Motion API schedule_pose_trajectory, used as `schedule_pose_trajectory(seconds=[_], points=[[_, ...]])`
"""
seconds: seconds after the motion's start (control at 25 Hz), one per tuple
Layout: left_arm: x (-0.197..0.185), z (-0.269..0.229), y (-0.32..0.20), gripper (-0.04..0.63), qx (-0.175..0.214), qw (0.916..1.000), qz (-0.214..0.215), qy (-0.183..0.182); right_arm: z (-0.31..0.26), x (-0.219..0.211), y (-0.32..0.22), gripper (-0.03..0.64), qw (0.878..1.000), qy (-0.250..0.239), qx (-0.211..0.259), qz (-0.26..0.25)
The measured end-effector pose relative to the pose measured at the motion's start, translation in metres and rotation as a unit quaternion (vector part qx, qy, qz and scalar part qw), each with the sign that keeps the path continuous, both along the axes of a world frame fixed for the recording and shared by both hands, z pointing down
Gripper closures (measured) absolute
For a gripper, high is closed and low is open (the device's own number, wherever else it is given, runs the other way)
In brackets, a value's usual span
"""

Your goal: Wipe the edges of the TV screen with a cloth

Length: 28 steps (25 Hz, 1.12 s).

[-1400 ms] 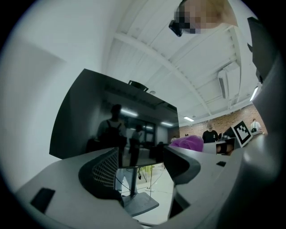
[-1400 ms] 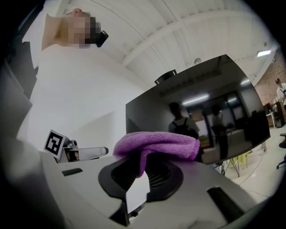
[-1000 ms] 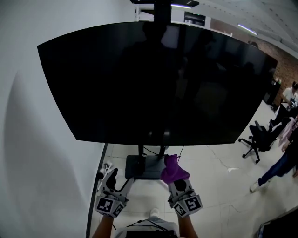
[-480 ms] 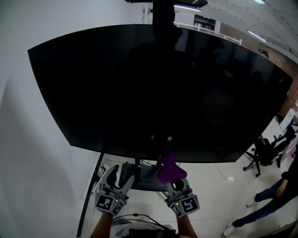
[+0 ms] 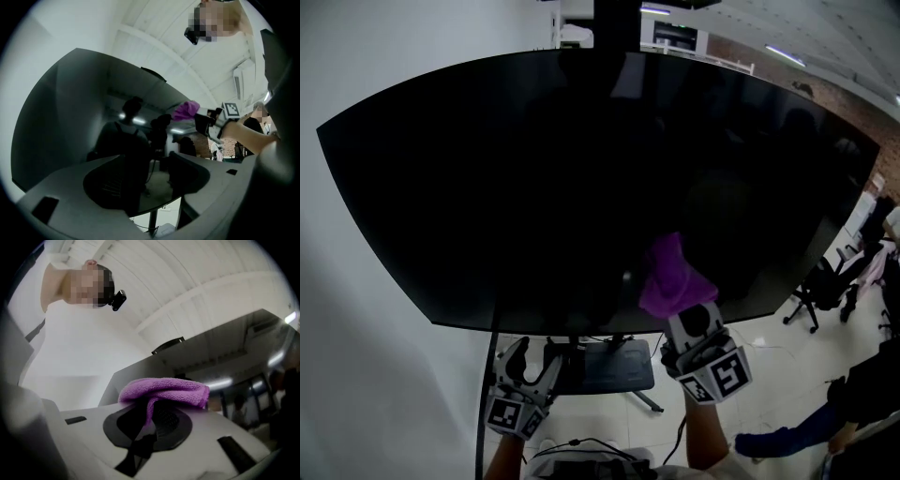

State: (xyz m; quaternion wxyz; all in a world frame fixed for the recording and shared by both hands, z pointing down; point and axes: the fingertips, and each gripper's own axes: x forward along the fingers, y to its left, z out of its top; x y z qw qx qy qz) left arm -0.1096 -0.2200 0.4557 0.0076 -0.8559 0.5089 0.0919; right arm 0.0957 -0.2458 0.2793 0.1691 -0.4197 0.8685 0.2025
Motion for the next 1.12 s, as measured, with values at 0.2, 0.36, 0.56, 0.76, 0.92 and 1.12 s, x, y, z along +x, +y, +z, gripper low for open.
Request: schedule_pose_trajectory(seconds=[0.2, 0.36, 0.56, 0.76, 0.92, 1.12], points=[[0.001, 0.002, -0.010, 0.305, -0.007, 0.9988, 0.045, -0.019, -0.124, -0.016, -0.011, 0.574, 0.990, 0.065, 0.115, 0.045], [0.004, -0.002, -0.004, 0.305, -0.009, 0.9963, 0.080, -0.029, -0.209, -0.035, -0.022, 0.574, 0.986, 0.059, 0.142, 0.063], [0.013, -0.002, 0.005, 0.305, -0.013, 0.9935, 0.112, -0.017, -0.283, -0.075, -0.046, 0.571, 0.968, 0.143, 0.165, 0.122], [0.008, -0.004, 0.005, 0.305, -0.009, 0.9930, 0.118, -0.012, -0.312, -0.095, -0.092, 0.571, 0.953, 0.218, 0.130, 0.168], [0.016, -0.016, 0.001, 0.305, -0.002, 0.9899, 0.141, -0.018, -0.310, -0.095, -0.099, 0.568, 0.936, 0.264, 0.117, 0.199], [0.056, -0.033, -0.004, 0.305, 0.006, 0.9789, 0.203, -0.025, -0.307, -0.079, -0.101, 0.565, 0.919, 0.293, 0.106, 0.240]])
